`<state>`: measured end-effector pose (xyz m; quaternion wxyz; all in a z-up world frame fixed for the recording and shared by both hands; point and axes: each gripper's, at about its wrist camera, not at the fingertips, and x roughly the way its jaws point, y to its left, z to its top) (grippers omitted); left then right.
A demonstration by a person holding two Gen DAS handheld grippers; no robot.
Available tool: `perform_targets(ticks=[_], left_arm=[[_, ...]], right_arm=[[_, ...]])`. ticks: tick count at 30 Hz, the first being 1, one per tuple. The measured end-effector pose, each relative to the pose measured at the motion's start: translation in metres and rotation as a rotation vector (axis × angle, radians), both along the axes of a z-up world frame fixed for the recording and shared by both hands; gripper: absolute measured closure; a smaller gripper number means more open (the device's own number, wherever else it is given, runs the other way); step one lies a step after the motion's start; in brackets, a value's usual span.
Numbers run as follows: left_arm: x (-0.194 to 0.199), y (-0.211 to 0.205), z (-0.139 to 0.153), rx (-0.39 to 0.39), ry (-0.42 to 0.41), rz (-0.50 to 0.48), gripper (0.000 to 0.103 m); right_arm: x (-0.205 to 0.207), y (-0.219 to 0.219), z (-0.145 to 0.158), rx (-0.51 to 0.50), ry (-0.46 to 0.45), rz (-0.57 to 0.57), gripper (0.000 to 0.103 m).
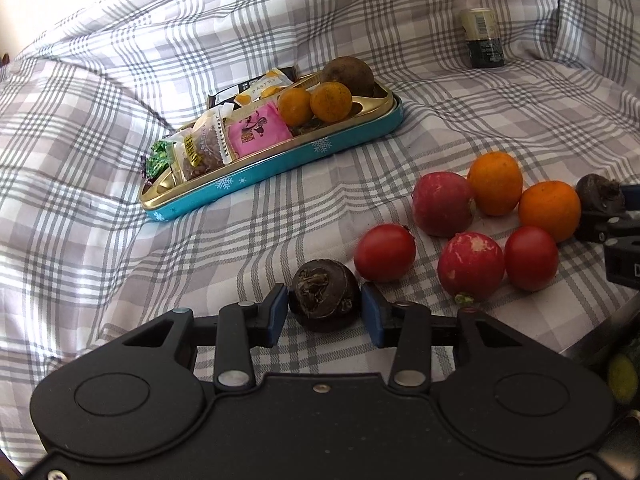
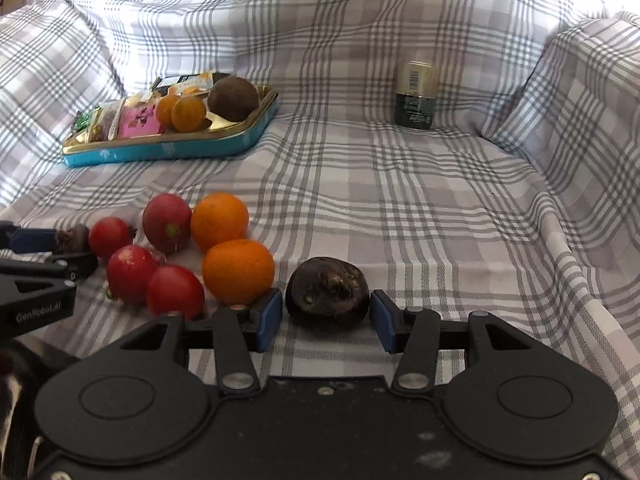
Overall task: Organize fruits
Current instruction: 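Lift and carry both dark brown fruits over the steel tray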
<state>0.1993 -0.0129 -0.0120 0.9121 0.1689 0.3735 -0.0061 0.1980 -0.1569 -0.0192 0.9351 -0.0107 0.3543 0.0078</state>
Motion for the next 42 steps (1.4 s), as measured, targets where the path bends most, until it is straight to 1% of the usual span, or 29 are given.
perform_targets(ticks=[4,7,10,11,13,17,20,23,30,33,37,42], left_arm=[[0.0,-0.006,0.0,0.055,0.004,-0.022,0.052],[0.002,-0.006,0.0,0.063,0.009,-0.031,0.052],[0.003,-0.004,0.001,0.05,0.01,-0.039,0.053],[0.003,-0.003,0.001,0.042,0.01,-0.042,0.053],[0.003,-0.001,0.001,0.028,0.007,-0.044,0.054],[0.001,0.002,0.002,-0.007,-0.01,-0.039,0.054],[-0.001,0.004,0.004,-0.023,-0.031,-0.035,0.054],[-0.005,0.003,0.008,-0.012,-0.064,-0.039,0.054],[-0.019,0.003,0.034,-0.037,-0.142,-0.04,0.054],[-0.031,0.004,0.046,-0.057,-0.182,-0.042,0.054],[-0.053,0.006,0.06,-0.103,-0.224,-0.047,0.054],[-0.086,0.005,0.066,-0.131,-0.275,-0.054,0.054]], right_arm=[[-0.001,0.001,-0.001,-0.009,-0.002,0.003,0.051],[-0.001,0.0,-0.001,-0.01,-0.001,0.002,0.05],[-0.001,0.001,-0.002,-0.014,-0.004,0.006,0.05],[-0.001,0.001,-0.002,-0.019,-0.007,0.009,0.054],[-0.001,0.002,-0.001,-0.027,-0.014,0.015,0.057],[-0.003,-0.001,0.0,-0.022,-0.025,0.012,0.057],[-0.006,-0.003,0.005,-0.017,-0.058,0.0,0.057],[-0.009,-0.008,0.009,-0.002,-0.086,-0.016,0.057],[-0.016,-0.016,0.018,0.041,-0.152,-0.037,0.057],[-0.022,-0.019,0.021,0.055,-0.193,-0.042,0.057],[-0.031,-0.024,0.027,0.078,-0.253,-0.053,0.057],[-0.051,-0.024,0.037,0.074,-0.351,-0.054,0.057]])
